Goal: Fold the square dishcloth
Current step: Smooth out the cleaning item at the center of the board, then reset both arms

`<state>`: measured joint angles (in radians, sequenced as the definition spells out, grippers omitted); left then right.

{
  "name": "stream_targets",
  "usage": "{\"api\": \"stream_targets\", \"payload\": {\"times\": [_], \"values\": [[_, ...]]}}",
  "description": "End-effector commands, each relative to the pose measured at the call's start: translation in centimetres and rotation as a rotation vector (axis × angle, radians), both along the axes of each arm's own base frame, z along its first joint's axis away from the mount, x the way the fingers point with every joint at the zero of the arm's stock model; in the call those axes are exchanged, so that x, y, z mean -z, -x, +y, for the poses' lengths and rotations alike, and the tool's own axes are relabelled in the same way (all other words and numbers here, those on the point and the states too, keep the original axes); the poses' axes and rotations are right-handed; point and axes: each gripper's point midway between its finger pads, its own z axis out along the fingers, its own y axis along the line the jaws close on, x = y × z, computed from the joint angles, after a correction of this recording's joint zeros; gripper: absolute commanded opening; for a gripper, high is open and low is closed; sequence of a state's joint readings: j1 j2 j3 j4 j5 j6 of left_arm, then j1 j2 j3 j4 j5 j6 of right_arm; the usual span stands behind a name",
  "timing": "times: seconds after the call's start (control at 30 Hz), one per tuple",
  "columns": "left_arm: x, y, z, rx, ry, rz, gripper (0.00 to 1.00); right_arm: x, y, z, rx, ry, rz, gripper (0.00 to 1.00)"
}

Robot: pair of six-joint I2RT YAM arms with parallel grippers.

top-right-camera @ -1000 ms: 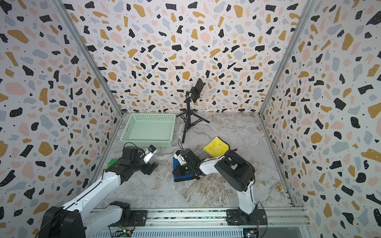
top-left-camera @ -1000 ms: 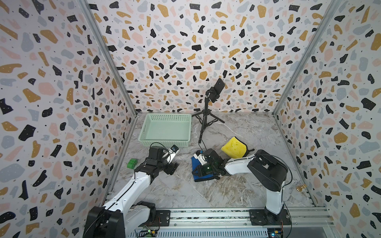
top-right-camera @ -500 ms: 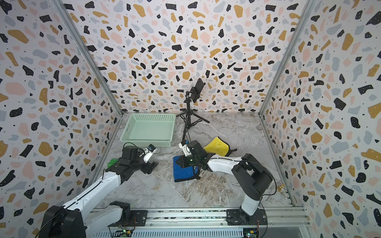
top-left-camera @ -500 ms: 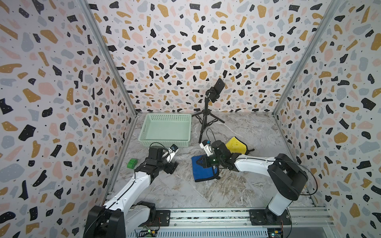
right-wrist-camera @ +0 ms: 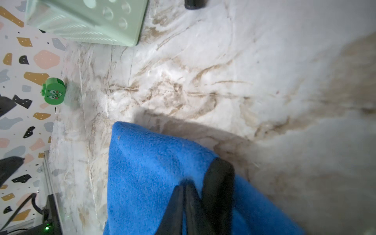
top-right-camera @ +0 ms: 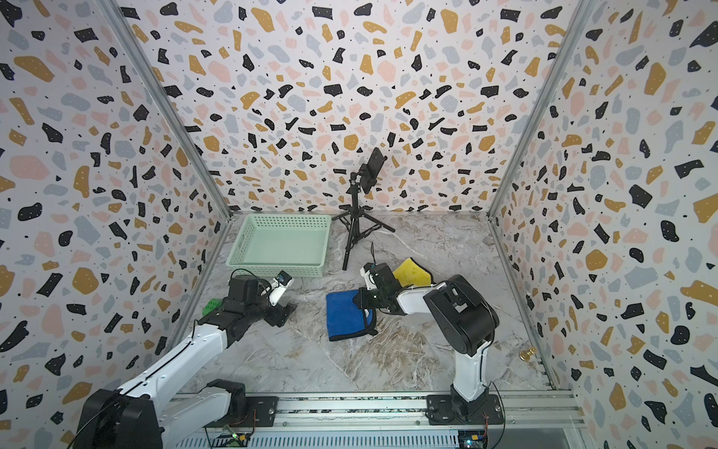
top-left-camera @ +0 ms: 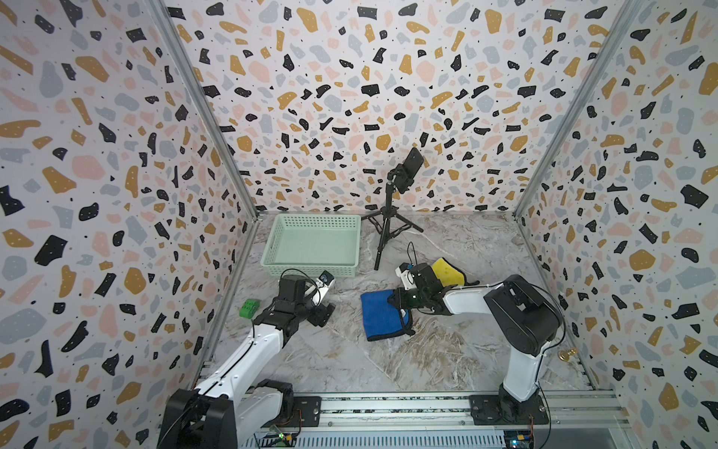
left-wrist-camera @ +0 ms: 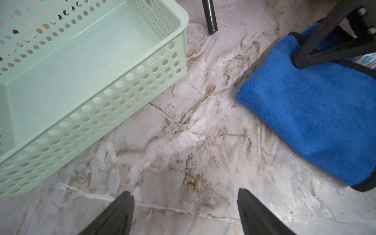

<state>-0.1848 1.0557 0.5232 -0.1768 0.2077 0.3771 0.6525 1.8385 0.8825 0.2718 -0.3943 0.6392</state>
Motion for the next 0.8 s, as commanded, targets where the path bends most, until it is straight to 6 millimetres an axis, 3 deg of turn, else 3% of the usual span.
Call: {"api": "stream_targets", "payload": {"times": [0.0,0.1,0.13,0.17,0.3,0.37,0.43,0.53,0.63,0.77], "values": [[-0.6,-0.8,0.5,-0.038,0.002,-0.045,0.84,-3.9,0.9,-0.8,-0.026,0.013,-0.073,0.35],[-1.1,-1.1,1.1,-0.069,-0.003,-0.067,0.85,-7.7,1.1,-2.4,-0.032,0.054,-0.185,0.71],[-1.3,-1.3,1.4,-0.086,-0.003,-0.076,0.86,-9.1,1.1,-3.1,-0.028,0.076,-0.239,0.95],[-1.5,-1.5,1.7,-0.105,0.0,-0.084,0.86,-10.2,1.0,-4.4,-0.001,0.12,-0.292,0.99],[-2.7,-2.7,2.7,-0.169,0.044,-0.147,0.87,-13.3,0.0,-11.4,0.172,0.361,-0.485,1.0],[-3.4,-3.6,3.3,-0.212,0.08,-0.212,0.87,-14.1,-0.8,-16.7,0.336,0.498,-0.569,1.0],[-3.9,-4.1,3.4,-0.227,0.119,-0.259,0.88,-14.4,-0.8,-20.9,0.459,0.624,-0.668,1.0],[-4.1,-4.8,2.8,-0.205,0.16,-0.314,0.88,-16.5,-0.8,-25.7,0.67,0.728,-0.866,1.0],[-3.2,-5.8,2.7,-0.205,0.165,-0.316,0.88,-16.1,-0.6,-29.2,0.816,0.797,-0.898,1.0],[-2.4,-7.5,3.3,-0.244,0.19,-0.355,0.89,-12.5,-1.4,-32.9,0.889,0.841,-0.811,1.0]]}}
